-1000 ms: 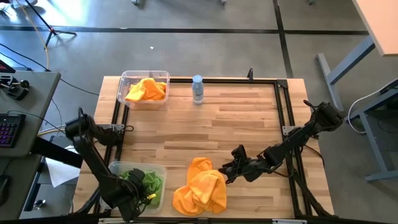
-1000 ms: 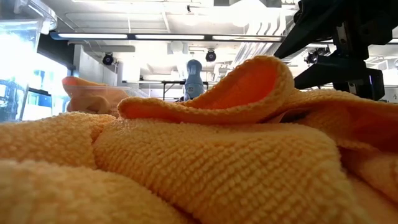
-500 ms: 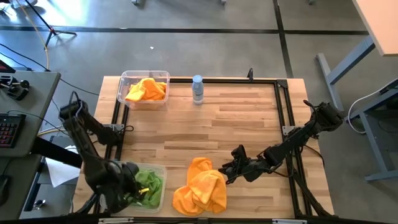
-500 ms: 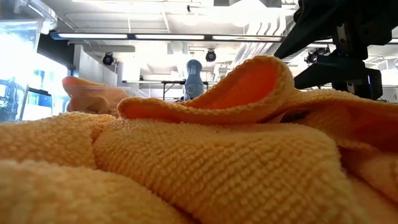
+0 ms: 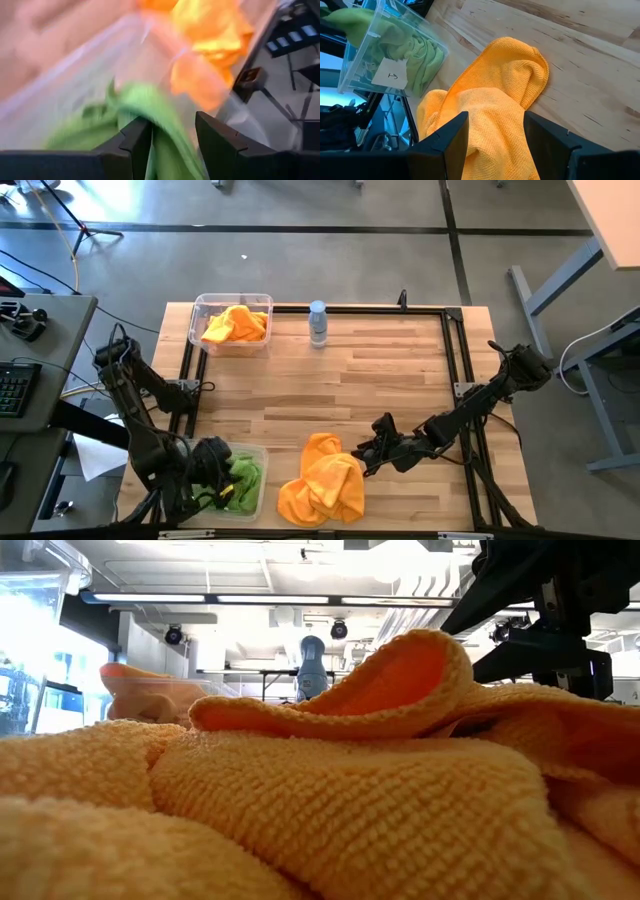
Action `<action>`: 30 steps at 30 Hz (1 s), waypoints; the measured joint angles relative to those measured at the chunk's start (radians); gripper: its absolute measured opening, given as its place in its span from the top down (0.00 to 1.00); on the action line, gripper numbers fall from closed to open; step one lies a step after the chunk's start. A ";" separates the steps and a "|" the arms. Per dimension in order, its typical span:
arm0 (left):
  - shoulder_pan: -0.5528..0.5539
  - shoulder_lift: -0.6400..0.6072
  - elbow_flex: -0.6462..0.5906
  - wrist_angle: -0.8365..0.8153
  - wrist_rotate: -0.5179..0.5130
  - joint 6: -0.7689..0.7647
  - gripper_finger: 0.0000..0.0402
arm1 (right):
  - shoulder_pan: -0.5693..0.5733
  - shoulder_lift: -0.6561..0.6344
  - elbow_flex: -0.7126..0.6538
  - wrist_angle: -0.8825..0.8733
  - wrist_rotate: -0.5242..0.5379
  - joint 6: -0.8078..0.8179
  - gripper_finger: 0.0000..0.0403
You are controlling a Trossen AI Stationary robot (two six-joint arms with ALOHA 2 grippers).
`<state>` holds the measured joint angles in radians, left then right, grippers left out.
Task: Sort microfiber towel by color & place in baskets
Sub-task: Put the green microfiber towel into the bottom transparent bin
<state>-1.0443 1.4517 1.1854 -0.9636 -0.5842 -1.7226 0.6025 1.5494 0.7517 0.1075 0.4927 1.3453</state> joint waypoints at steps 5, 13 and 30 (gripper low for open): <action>0.000 0.000 0.001 0.020 -0.115 0.102 0.64 | 0.000 0.000 0.000 0.000 0.000 0.000 0.54; -0.008 0.000 0.001 0.056 -0.217 0.187 0.64 | 0.000 0.000 0.000 0.000 -0.003 0.000 0.54; -0.033 -0.040 0.001 0.133 -0.216 0.264 0.65 | 0.000 0.000 0.000 0.001 -0.003 0.008 0.54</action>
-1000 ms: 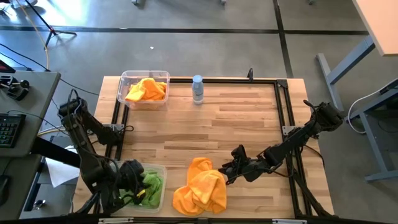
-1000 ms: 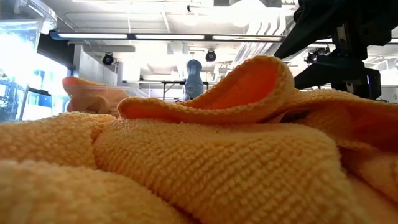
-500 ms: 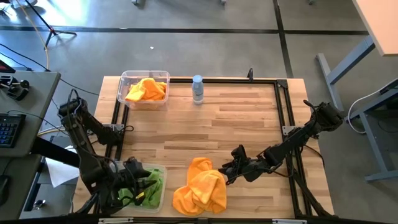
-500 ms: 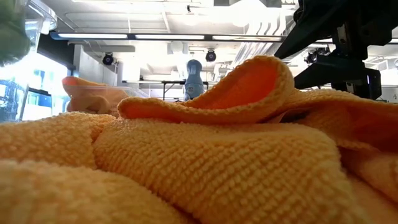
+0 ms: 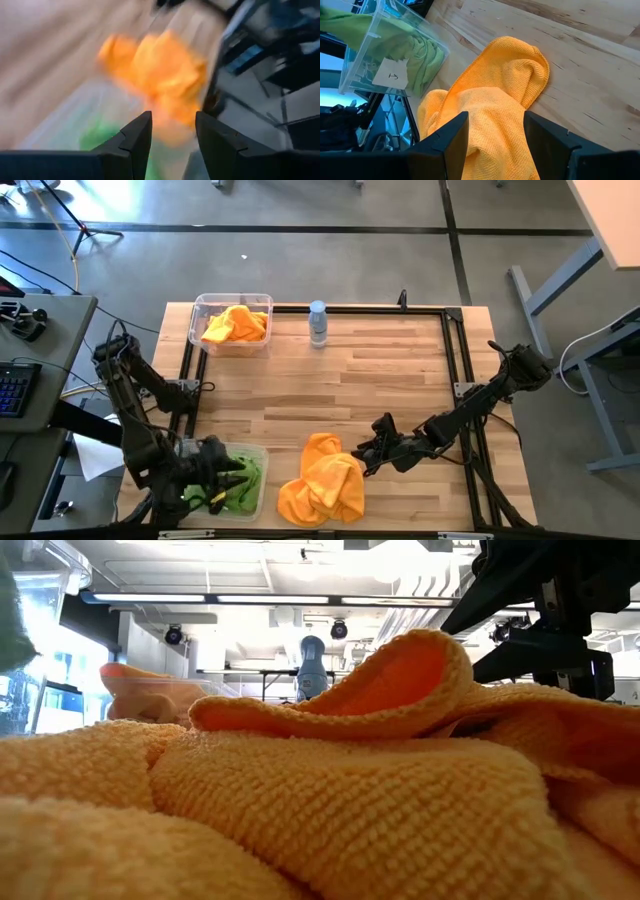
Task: Sort microfiber towel by color & place in baskets
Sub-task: Put the green microfiber towel into the bottom transparent bin
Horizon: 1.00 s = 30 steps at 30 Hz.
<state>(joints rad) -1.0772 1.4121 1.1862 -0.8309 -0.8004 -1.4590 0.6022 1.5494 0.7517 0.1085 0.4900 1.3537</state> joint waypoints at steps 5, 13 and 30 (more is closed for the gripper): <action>-0.017 -0.029 0.000 0.084 -0.141 0.266 0.65 | 0.000 0.000 0.000 0.000 0.000 0.008 0.54; -0.001 -0.044 0.000 0.030 -0.039 0.091 0.65 | 0.000 0.000 0.000 0.000 0.003 0.011 0.54; -0.022 -0.011 0.000 -0.123 0.532 -0.613 0.65 | 0.000 0.000 0.000 0.000 0.012 0.011 0.54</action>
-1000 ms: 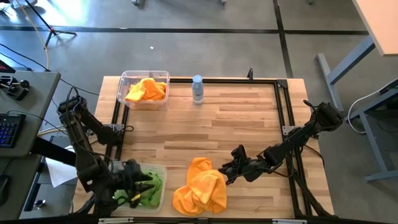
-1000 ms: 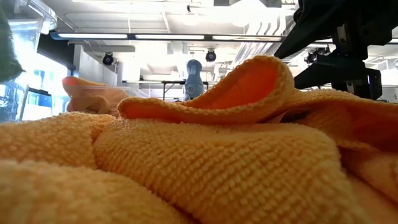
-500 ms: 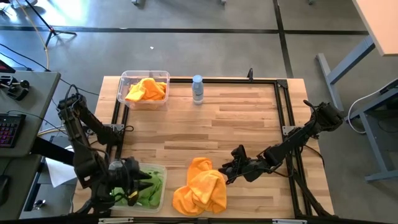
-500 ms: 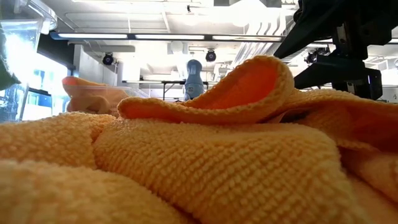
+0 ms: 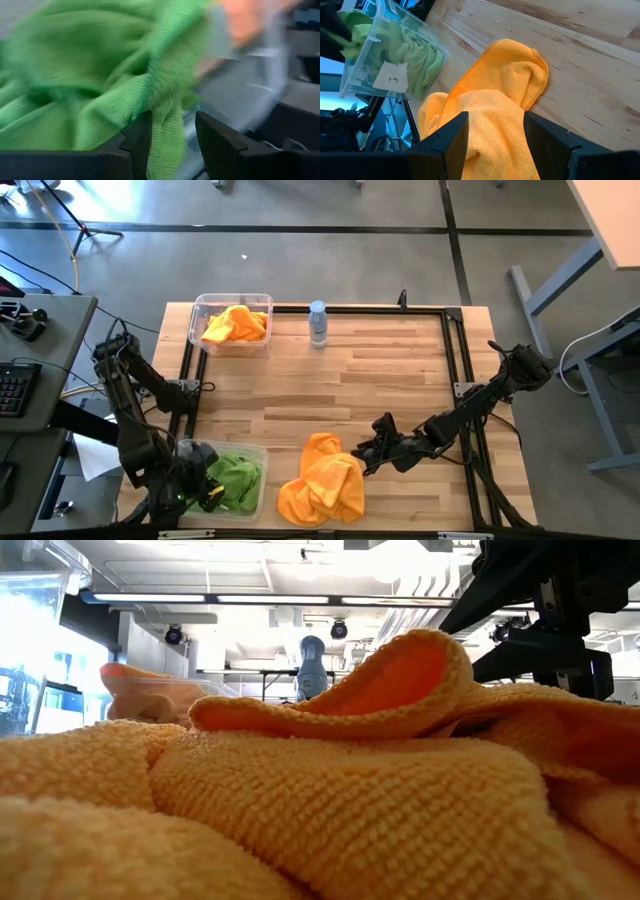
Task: Sort microfiber towel by color & place in baskets
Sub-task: Put the green microfiber towel into the bottom transparent bin
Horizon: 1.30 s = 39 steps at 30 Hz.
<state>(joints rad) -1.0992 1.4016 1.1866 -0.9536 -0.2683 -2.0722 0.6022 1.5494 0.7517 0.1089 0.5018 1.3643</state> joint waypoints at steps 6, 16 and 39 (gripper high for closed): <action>0.008 0.102 -0.002 -0.130 0.134 -0.178 0.65 | 0.000 0.000 0.000 0.000 0.003 -0.003 0.54; 0.049 0.247 0.002 -0.150 0.174 -0.127 0.65 | 0.000 0.000 0.000 0.000 0.003 -0.003 0.54; -0.034 0.095 0.228 -0.191 -0.831 0.579 0.65 | 0.000 0.000 0.000 0.007 0.003 0.015 0.54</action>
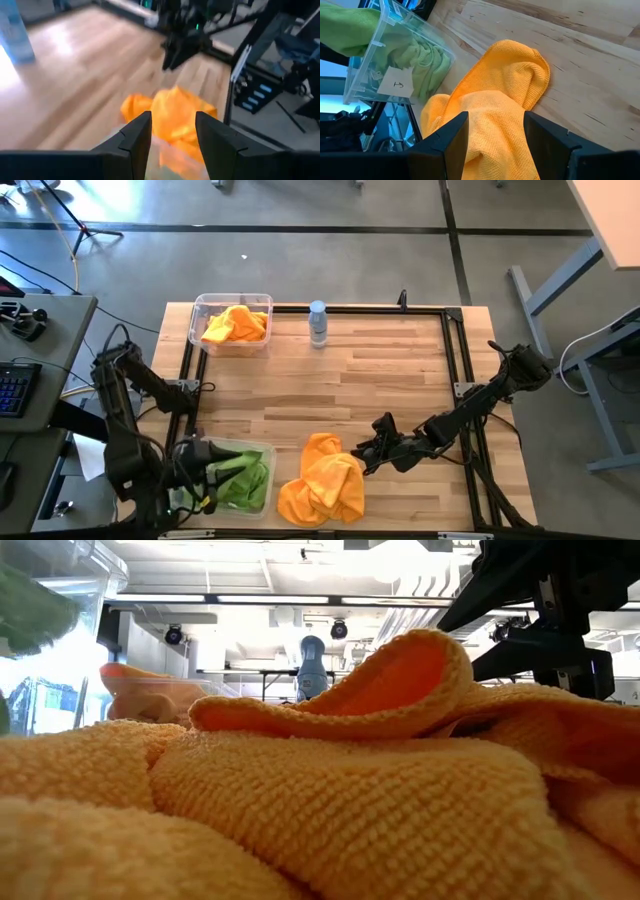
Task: Sort microfiber towel by color & place in baskets
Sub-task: Put the green microfiber towel into the bottom transparent bin
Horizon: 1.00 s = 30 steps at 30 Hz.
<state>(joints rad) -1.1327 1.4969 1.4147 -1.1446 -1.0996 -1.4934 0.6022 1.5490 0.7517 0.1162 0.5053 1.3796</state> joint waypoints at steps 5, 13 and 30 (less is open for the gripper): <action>-0.004 0.009 0.000 0.002 -0.131 0.049 0.65 | 0.000 0.000 0.000 0.000 0.000 0.000 0.54; 0.030 0.016 0.001 0.080 -0.091 -0.040 0.67 | 0.000 0.000 0.000 0.001 0.001 0.018 0.54; 0.067 0.017 0.000 -0.161 0.012 -0.306 0.67 | 0.000 0.000 0.041 0.423 0.125 -0.393 0.54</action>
<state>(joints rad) -1.0660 1.5135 1.4143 -1.3060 -1.0878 -1.7999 0.6022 1.5494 0.7922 0.5396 0.6300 0.9862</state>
